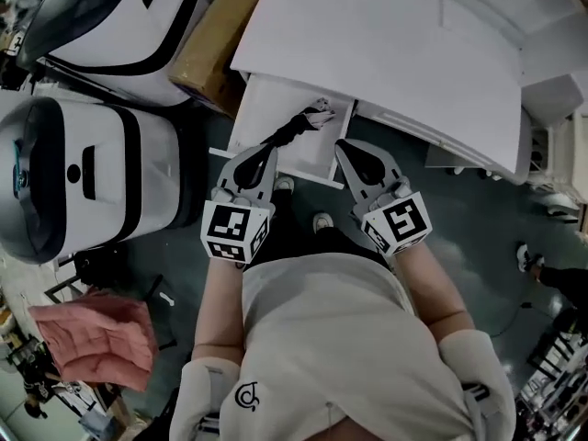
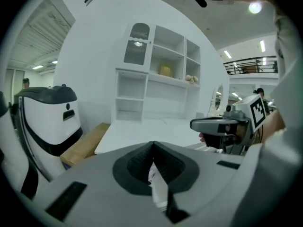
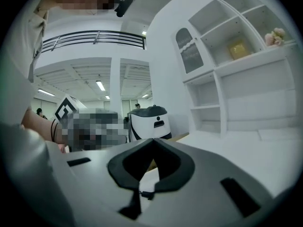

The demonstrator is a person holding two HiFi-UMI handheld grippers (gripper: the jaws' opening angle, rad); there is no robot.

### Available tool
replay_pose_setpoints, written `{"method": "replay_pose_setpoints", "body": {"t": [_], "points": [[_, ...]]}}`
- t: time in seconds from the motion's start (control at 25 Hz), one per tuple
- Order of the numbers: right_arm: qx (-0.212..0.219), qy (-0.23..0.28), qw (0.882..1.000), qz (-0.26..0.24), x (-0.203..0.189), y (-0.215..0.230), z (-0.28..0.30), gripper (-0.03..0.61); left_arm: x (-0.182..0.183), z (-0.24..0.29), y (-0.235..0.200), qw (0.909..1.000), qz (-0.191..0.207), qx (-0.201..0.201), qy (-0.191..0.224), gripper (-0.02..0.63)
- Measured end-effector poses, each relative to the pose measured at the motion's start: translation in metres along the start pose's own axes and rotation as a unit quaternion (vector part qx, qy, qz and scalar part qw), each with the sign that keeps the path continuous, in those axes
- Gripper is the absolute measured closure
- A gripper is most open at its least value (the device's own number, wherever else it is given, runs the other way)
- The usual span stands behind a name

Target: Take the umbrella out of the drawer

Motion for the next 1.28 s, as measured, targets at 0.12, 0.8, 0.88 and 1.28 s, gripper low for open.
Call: {"method": "replay_pose_setpoints", "body": {"t": [0.12, 0.8, 0.88, 1.28], "points": [[-0.042, -0.006, 0.999, 0.004, -0.003, 0.015, 0.015, 0.573, 0.001, 0.038, -0.014, 0.9981, 0.024, -0.050, -0.028, 0.603], [-0.225, -0.073, 0.968, 0.077, -0.089, 0.059, 0.071, 0.572, -0.109, 0.198, -0.081, 0.9343, 0.116, -0.218, -0.257, 0.601], [-0.236, -0.087, 0.964, 0.086, -0.103, 0.060, 0.072, 0.572, -0.125, 0.208, -0.078, 0.9187, 0.136, -0.238, -0.284, 0.595], [-0.277, -0.119, 0.945, 0.130, -0.147, 0.072, 0.065, 0.572, -0.201, 0.257, -0.065, 0.8735, 0.152, -0.269, -0.376, 0.374]]}}
Point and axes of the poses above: the fingertips, and each gripper's own axes: z forward along the fingers, y to its right, x out of its top, the point moved 3 cm from there along -z, backward along the fingers, and after that the axes turned 6 degrees about -z, right-handed, at the moved point
